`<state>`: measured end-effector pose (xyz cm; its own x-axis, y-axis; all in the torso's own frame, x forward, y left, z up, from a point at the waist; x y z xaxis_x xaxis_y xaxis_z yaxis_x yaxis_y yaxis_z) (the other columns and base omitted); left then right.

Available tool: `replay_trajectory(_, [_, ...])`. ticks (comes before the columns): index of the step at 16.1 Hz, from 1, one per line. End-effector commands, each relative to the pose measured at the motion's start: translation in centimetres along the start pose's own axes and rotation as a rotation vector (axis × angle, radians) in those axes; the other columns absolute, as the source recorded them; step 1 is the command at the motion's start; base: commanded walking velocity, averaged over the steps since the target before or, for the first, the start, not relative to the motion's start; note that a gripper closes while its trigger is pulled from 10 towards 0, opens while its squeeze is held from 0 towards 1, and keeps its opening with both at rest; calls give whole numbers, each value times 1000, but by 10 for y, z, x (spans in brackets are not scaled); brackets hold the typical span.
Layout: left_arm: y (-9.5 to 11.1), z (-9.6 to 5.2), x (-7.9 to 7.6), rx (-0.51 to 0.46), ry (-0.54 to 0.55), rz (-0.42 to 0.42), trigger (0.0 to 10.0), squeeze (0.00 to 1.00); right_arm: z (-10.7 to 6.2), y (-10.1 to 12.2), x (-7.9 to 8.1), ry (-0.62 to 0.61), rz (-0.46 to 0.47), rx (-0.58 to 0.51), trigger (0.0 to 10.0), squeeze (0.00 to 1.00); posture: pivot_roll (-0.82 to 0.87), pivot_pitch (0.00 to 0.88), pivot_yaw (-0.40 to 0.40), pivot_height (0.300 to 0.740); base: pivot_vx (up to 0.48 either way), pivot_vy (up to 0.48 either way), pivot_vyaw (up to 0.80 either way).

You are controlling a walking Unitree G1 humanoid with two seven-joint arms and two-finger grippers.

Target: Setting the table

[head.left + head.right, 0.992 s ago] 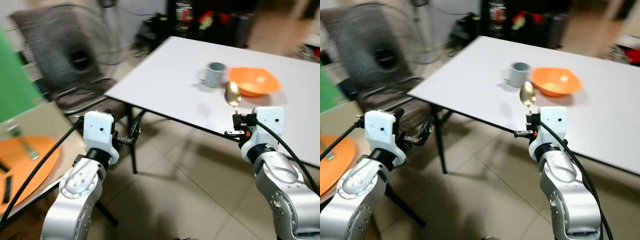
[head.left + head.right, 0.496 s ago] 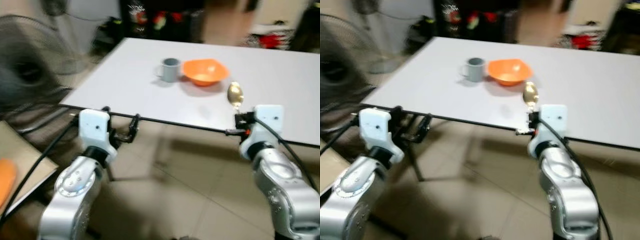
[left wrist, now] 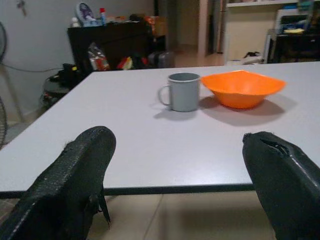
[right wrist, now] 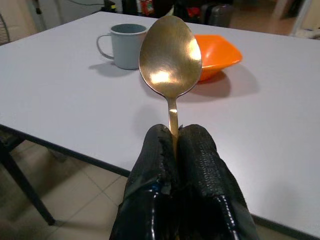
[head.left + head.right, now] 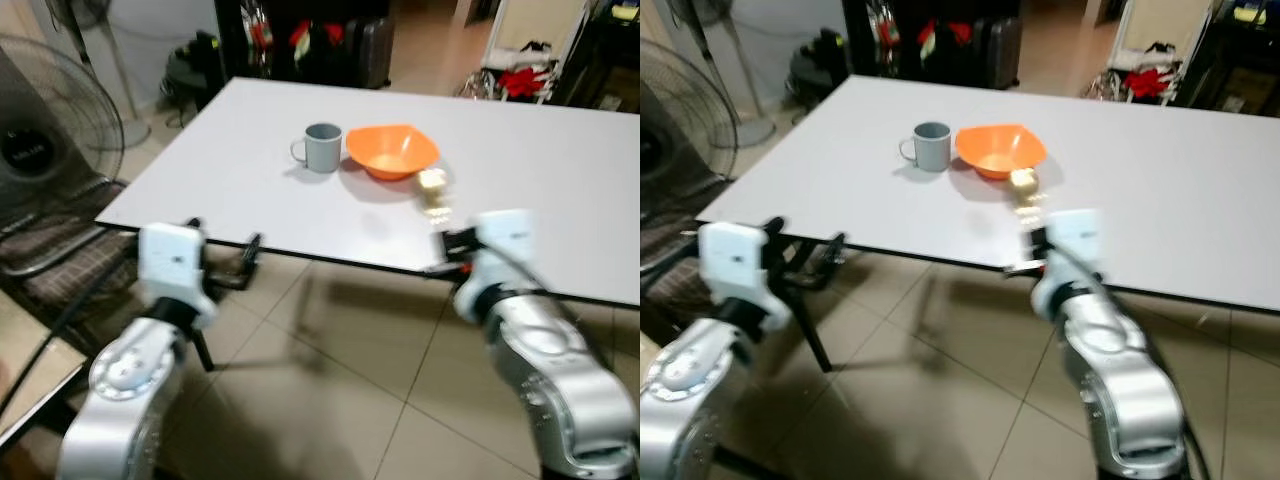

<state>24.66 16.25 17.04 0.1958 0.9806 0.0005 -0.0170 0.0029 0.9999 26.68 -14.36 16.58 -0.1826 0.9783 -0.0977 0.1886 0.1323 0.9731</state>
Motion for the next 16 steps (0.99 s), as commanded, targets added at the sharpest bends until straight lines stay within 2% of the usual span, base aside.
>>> replay_trajectory(1, [2, 1, -6, -3, -28, -9, 10000, 0, 0, 0, -7, -24, -13, 10, 10000, 0, -78, 0, 16, 740, 304, 0, 0])
replay_trajectory(4, [0, -1, -6, 5, -28, -5, 10000, 0, 1, -5, -7, -22, -9, 42, 10000, 0, -71, 0, 7, 740, 307, 0, 0])
replay_trajectory(16, [0, -1, -6, 5, -28, -5, 10000, 0, 1, -5, -7, -22, -9, 42, 10000, 0, -71, 0, 7, 740, 307, 0, 0])
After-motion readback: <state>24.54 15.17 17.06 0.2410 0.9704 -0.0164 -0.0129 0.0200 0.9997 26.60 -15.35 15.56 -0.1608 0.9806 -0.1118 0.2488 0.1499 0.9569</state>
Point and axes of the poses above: a point about 5 cm out from each wrist's last joint towards the gripper, its own z axis pointing out of the wrist towards the gripper, its own y axis along the axis of the wrist's last joint, x = y × z, the point moved 1 cm from there along z, pointing out of the wrist towards the gripper, and after that the axes turned 4 degrees about -z, right-handed, at the moved point
